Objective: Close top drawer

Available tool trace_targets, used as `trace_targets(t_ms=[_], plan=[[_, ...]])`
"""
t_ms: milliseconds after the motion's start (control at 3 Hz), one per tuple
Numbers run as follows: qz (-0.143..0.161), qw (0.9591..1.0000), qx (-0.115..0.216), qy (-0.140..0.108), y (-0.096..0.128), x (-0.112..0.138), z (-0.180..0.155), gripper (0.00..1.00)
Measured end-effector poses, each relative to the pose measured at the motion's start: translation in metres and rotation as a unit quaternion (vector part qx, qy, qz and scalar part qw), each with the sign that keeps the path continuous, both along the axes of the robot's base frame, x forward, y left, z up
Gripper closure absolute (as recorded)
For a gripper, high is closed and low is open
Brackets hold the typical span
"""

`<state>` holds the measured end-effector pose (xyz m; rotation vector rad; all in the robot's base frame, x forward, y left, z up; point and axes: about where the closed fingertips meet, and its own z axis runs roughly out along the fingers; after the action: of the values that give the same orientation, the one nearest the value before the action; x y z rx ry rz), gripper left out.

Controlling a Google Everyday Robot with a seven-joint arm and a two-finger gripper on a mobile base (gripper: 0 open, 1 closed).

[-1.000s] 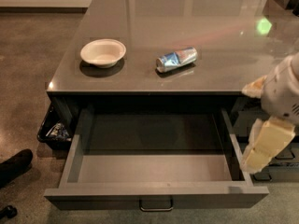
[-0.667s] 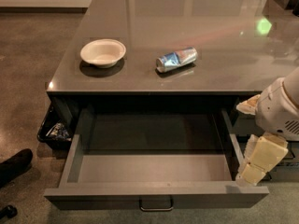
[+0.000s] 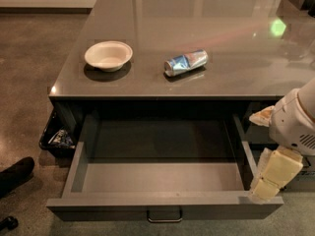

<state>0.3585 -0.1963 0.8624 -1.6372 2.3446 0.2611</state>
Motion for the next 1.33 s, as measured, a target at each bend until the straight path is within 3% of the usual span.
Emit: trace_targets(t_ms=[333, 667, 1000, 1333], plan=[[-0.001, 0.9996, 0.014, 0.025, 0.010, -0.030, -0.025, 0.00], [0.022, 0.9962, 0.045, 0.072, 0.035, -0.062, -0.066, 0.00], [0.063, 0.9866, 0.092, 0.119, 0.071, -0.083, -0.103, 0.00], [0.097, 0.9755, 0.127, 0.151, 0.096, -0.098, -0.125, 0.00]])
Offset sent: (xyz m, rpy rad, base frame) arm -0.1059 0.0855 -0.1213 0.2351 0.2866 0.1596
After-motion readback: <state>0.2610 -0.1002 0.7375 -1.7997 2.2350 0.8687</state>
